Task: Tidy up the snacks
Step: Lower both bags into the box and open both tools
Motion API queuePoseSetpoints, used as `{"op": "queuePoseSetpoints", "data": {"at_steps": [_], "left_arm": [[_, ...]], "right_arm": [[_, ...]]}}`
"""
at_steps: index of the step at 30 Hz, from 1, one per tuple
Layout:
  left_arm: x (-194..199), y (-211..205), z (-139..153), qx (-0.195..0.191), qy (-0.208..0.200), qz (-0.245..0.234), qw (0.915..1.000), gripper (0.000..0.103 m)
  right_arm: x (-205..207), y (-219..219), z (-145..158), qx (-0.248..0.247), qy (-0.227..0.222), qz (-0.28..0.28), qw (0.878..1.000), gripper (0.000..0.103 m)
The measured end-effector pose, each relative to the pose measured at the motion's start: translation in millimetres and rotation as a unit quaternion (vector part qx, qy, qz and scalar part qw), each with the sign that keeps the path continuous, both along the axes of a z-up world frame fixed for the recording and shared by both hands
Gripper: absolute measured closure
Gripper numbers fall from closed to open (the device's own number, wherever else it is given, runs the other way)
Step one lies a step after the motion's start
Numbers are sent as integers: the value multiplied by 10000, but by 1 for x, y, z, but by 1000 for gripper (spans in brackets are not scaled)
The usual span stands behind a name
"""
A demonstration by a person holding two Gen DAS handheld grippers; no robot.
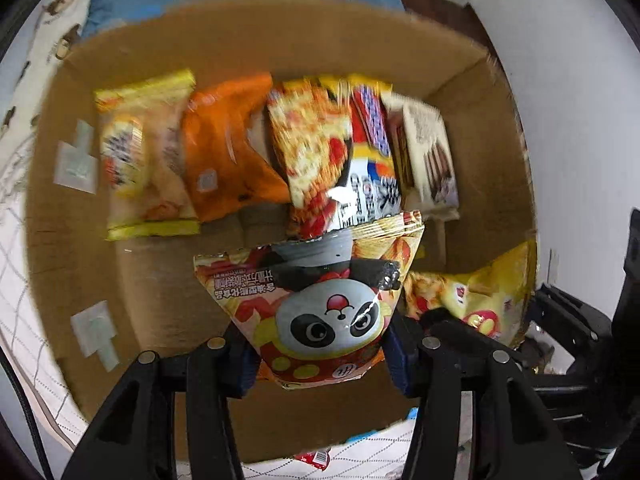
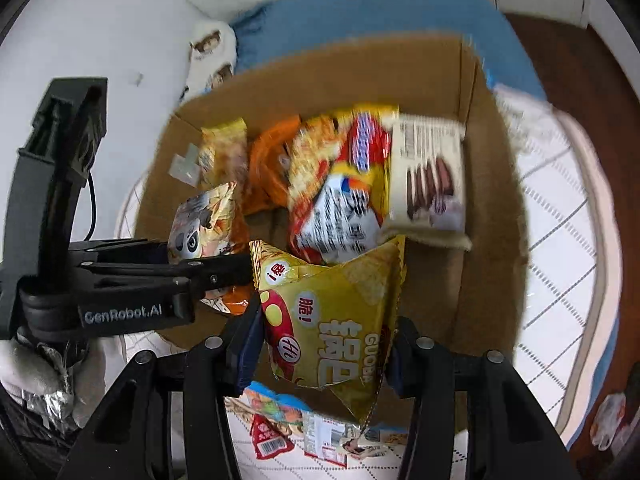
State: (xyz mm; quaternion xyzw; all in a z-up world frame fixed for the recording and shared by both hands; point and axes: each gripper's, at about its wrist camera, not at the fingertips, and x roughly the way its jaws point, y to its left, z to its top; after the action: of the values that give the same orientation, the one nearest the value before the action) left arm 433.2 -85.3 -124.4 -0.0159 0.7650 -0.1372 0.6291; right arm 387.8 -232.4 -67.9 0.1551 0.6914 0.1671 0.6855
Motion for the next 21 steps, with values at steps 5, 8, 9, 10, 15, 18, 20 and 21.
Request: {"op": "queuePoseSetpoints", "data": {"at_steps": [5,8,9,10,15,18,20,21], "left_arm": [[-1,3,-18,48,179,65,9998,26],[-2,5,-14,61,127,103,9998,26],[-2,5,-12,89,95,87,9999,26],[-2,6,-9,136,47,91,9999,26],[-6,18,13,323,-340,183,9987,26],[-18,28,32,443,-681,261,9964,26],[-25,33,43,537,-946,299,9936,26],[-31,35,51,582,-1083,323,9919,26]], "right_arm": [[-1,-1,-15,-418,219,54,9989,7],[-1,-2,-14,-517,193,53,9985,7],[-1,-3,-13,-546,198,38,9983,7],[-2,-4,-13,-589,202,33,9981,7],[-5,-2,1,-798,67,-27,9968,7],[-10,-1,12,-1039,-99,-67,9945,4],[-14,1,21,-1296,-290,-72,9911,4],[-16,1,25,-1369,-370,-91,9898,4]]}}
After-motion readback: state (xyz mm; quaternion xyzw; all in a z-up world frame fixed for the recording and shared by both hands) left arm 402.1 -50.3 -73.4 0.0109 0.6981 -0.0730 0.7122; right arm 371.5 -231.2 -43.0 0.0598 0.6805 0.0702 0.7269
